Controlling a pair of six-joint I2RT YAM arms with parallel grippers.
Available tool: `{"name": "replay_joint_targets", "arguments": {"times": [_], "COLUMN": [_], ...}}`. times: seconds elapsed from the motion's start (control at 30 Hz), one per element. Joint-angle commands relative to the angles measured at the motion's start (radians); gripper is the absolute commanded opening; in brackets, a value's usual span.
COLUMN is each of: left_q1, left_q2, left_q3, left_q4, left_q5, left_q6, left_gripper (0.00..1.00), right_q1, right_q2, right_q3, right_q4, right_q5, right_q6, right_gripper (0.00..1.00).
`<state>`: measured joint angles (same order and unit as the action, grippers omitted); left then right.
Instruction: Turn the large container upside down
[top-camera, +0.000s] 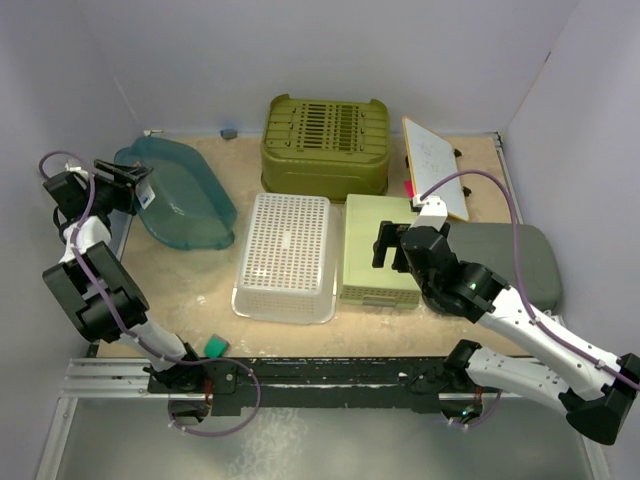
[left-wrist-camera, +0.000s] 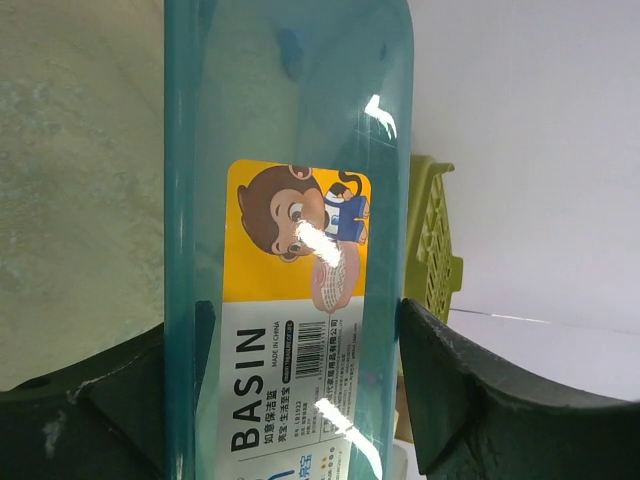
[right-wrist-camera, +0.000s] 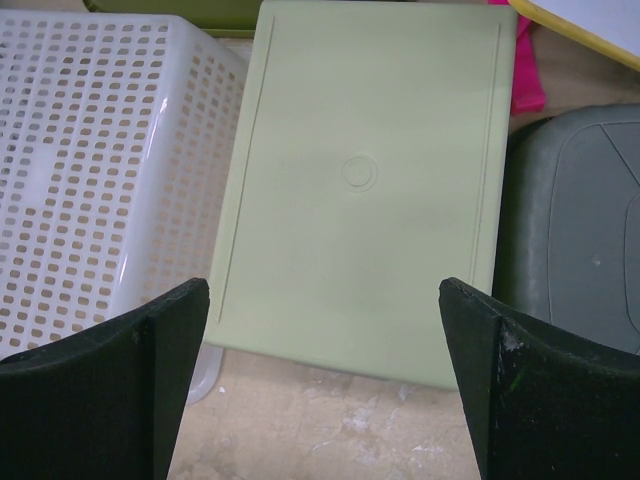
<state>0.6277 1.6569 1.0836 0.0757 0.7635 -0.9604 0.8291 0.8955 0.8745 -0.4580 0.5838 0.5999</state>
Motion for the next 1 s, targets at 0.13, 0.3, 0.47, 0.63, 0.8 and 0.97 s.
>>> {"name": "replay_joint_targets", "arguments": {"times": [0.13,0.3,0.47,0.63,0.8,0.97], "left_q1": [0.001,-0.014,-0.022,-0.023,-0.024,-0.022], "left_q2": [0.003,-0.037,-0.081,-0.129,-0.171,-0.177], "left_q3": [-0.033,-0.021,-0.009,0.002,0.009,-0.098], "left_q4": [-0.386,-0.431,-0.473,-0.485,-0.457,-0.263], "left_q5": [-0.251,-0.314,-0.342,-0.333,-0.289,-0.159], "left_q6": [0.357,0.381,0.394,0.382,0.377,0.239], "left_gripper": [0.69,0.70,0.71,0.72,0.72,0.73], "right_q1": [0.002,0.002,0.001,0.002,0.002,0.002], "right_q2": [-0.001,0.013,0.016,0.016,0.015,0.014], "right_q3": [0.003,0.005,0.008,0.006,0.003,0.001], "right_q4": [0.043,0.059,0.066,0.068,0.069,0.071], "right_q5": [0.002,-0.013,-0.019,-0.024,-0.025,-0.027], "right_q6": [0.011,0.010,0.007,0.005,0.006,0.002], "right_gripper": [0.98,0.98,0.98,0.98,0.98,0.98]}}
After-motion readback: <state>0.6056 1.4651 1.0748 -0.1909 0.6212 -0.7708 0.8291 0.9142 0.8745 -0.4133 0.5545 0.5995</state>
